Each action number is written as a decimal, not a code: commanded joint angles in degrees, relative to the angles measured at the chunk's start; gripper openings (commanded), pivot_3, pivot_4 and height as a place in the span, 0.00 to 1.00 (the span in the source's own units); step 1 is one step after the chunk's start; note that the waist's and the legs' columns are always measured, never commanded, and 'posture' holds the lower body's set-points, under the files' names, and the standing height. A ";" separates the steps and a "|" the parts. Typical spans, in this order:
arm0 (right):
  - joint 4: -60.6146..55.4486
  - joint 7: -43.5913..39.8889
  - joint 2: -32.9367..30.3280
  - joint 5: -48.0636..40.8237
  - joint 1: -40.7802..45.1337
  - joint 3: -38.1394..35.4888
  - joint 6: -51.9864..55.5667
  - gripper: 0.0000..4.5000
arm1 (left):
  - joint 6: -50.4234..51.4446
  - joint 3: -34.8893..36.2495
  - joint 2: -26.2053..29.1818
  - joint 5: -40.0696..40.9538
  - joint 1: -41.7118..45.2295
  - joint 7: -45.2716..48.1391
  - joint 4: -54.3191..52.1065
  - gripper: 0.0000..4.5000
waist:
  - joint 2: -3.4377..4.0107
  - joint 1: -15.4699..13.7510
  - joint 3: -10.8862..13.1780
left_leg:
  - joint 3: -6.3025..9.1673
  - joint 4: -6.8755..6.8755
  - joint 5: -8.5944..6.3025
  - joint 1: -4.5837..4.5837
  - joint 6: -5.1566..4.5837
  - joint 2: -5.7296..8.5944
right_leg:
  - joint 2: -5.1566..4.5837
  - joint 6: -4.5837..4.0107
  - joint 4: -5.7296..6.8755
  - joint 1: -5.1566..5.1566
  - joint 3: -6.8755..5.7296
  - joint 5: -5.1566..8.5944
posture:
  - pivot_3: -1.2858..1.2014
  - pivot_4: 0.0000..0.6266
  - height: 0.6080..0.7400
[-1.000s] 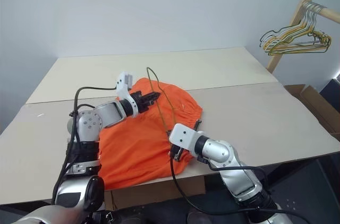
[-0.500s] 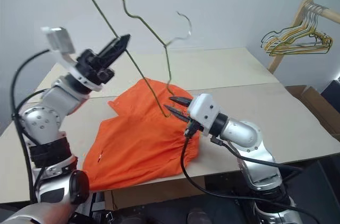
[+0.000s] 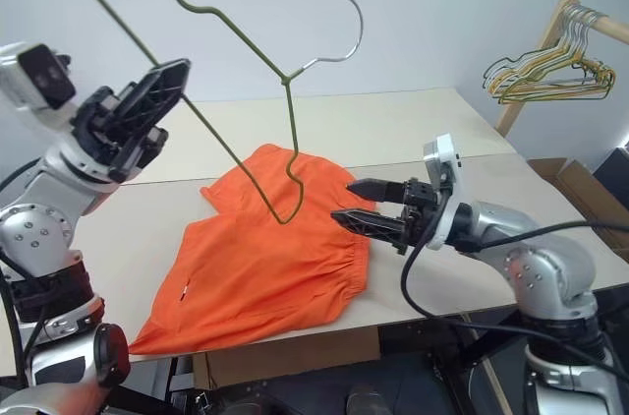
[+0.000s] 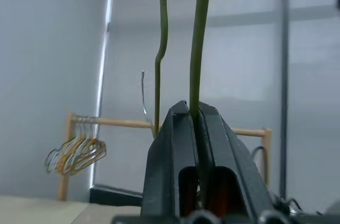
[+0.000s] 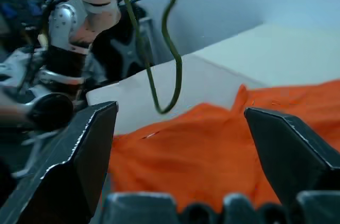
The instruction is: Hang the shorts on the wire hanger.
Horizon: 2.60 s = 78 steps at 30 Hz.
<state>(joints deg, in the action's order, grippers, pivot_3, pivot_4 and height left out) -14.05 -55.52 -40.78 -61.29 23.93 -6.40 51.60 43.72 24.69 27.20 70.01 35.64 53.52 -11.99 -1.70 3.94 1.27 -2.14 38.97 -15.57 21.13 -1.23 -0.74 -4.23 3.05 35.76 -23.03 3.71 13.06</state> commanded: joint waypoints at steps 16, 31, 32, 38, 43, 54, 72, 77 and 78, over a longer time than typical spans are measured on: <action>8.87 -3.57 13.42 6.75 13.94 8.64 3.13 0.99 | -5.74 -0.82 -1.66 1.70 -0.52 4.70 1.07 0.00 | 0.00 0.04 0.00 | 0.06 0.06 -0.01 0.15 0.00 -0.06 | 0.02 0.05 0.01 -0.12 0.04 -0.04 | 0.49 0.00 1.00; 6.98 -2.96 15.36 7.74 14.16 9.43 3.27 0.30 | -7.32 -1.65 -3.43 2.02 -2.21 4.24 1.42 0.00 | 0.01 0.26 0.00 | 0.07 0.05 -0.01 0.13 0.00 -0.08 | 0.07 0.04 0.03 -0.14 0.03 -0.04 | 0.49 0.00 1.00; 6.84 -2.72 15.57 7.88 14.16 9.52 3.36 0.22 | -7.52 -1.78 -3.62 1.90 -2.25 4.17 1.55 0.00 | 0.01 0.26 0.00 | 0.07 0.04 -0.01 0.14 0.00 -0.08 | 0.07 0.04 0.03 -0.14 0.03 -0.04 | 0.49 0.00 1.00; 5.73 -2.92 15.67 10.32 13.43 10.76 2.16 0.00 | -8.35 -2.56 -4.50 0.59 -2.79 3.88 2.80 0.00 | 0.01 0.32 0.00 | 0.06 0.05 -0.01 0.13 0.01 -0.08 | 0.07 0.04 0.04 -0.14 0.03 -0.04 | 0.48 0.00 1.00; 5.40 -2.63 15.88 11.32 12.90 10.15 1.71 0.00 | -9.12 -2.98 -4.45 -0.49 -3.56 4.03 3.45 0.00 | 0.01 0.41 0.00 | 0.06 0.04 -0.01 0.13 0.00 -0.08 | 0.07 0.04 0.03 -0.14 0.03 -0.04 | 0.48 0.00 1.00; 5.17 1.87 17.54 16.97 10.18 8.72 -4.36 0.32 | -9.38 -2.84 -3.76 -0.71 -3.95 4.87 2.66 0.00 | 0.01 0.49 0.01 | 0.06 0.04 -0.01 0.14 0.01 -0.07 | 0.06 0.05 0.02 -0.15 0.03 -0.04 | 0.48 0.00 1.00; 12.68 -10.16 15.94 9.91 10.56 7.96 1.69 0.40 | -10.13 -2.97 -5.14 0.70 -2.59 6.61 2.64 0.00 | 0.01 1.73 0.01 | 0.12 0.03 -0.01 0.12 0.00 -0.11 | 0.13 0.04 0.01 -0.12 0.03 -0.04 | 0.48 0.00 1.00; 15.17 -10.03 18.15 9.82 12.15 8.51 2.73 0.40 | -10.25 -2.79 -5.09 0.90 -2.89 6.78 2.03 0.00 | 0.01 1.76 0.01 | 0.13 0.02 -0.02 0.15 0.00 -0.10 | 0.09 0.04 -0.01 -0.14 0.03 -0.04 | 0.49 0.00 1.00; 15.15 -10.05 18.45 9.77 12.35 8.51 2.74 0.40 | -10.22 -2.75 -5.06 0.93 -2.96 6.82 2.03 0.00 | 0.01 1.71 0.01 | 0.13 0.02 -0.02 0.15 0.00 -0.09 | 0.08 0.04 -0.01 -0.14 0.04 -0.04 | 0.49 0.00 1.00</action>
<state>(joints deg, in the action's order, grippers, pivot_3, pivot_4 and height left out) 1.95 -65.16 -22.66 -50.68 34.16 2.73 54.23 34.89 21.31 21.91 69.84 31.50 59.89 -8.17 -1.69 5.65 1.28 -2.01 39.00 -15.59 21.29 -1.23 -0.81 -4.18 3.10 35.75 -23.17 3.74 13.03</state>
